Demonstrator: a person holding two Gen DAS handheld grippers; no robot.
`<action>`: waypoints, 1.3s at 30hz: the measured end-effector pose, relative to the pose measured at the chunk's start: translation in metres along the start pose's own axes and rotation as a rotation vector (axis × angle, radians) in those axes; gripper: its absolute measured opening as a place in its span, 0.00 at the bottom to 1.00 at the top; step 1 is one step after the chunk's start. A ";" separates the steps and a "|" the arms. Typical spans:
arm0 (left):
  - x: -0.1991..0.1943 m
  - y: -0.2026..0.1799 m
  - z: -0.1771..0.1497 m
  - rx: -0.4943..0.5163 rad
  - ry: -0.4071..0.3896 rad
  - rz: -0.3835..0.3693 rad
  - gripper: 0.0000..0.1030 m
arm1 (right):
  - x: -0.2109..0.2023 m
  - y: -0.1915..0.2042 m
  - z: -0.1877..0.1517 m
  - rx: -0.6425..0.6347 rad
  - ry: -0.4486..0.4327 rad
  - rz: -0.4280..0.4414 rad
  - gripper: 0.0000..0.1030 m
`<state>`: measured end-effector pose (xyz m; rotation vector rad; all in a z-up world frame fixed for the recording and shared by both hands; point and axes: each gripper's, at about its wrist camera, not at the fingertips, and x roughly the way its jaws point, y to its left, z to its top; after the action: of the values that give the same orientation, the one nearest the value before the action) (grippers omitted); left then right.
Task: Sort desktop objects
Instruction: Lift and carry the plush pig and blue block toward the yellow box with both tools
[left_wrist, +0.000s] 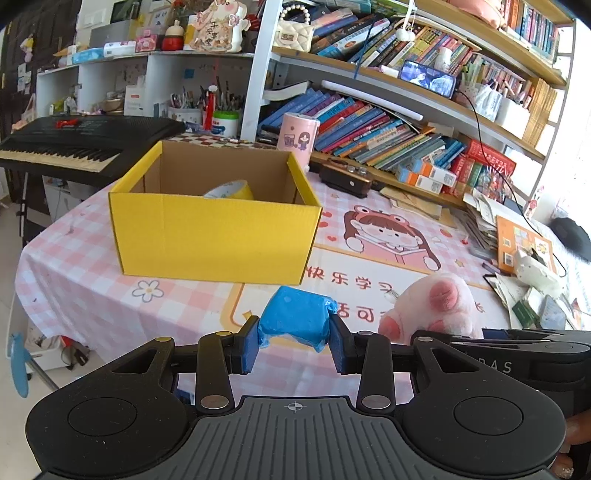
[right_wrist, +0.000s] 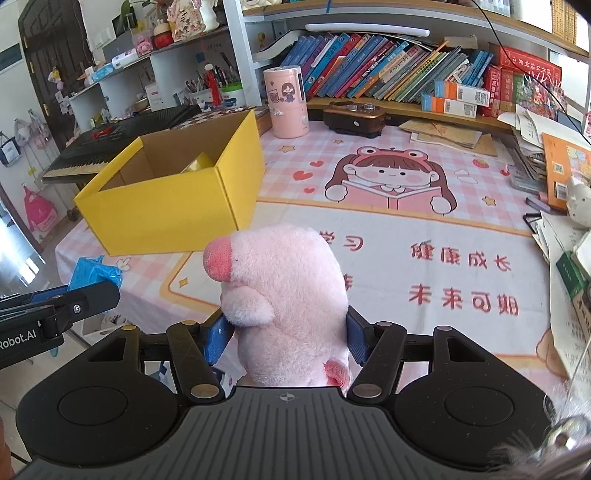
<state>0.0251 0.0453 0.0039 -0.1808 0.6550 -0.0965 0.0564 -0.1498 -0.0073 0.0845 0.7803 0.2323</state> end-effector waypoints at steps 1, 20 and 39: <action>-0.002 0.001 -0.001 0.002 0.001 -0.004 0.36 | -0.002 0.002 -0.003 0.001 0.000 -0.002 0.58; -0.040 0.040 -0.027 -0.046 -0.009 0.012 0.36 | -0.013 0.054 -0.033 -0.047 0.042 0.033 0.58; -0.052 0.070 -0.025 -0.135 -0.050 0.112 0.36 | 0.006 0.093 -0.018 -0.171 0.059 0.136 0.58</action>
<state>-0.0295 0.1180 0.0015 -0.2752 0.6208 0.0600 0.0316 -0.0580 -0.0092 -0.0313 0.8117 0.4311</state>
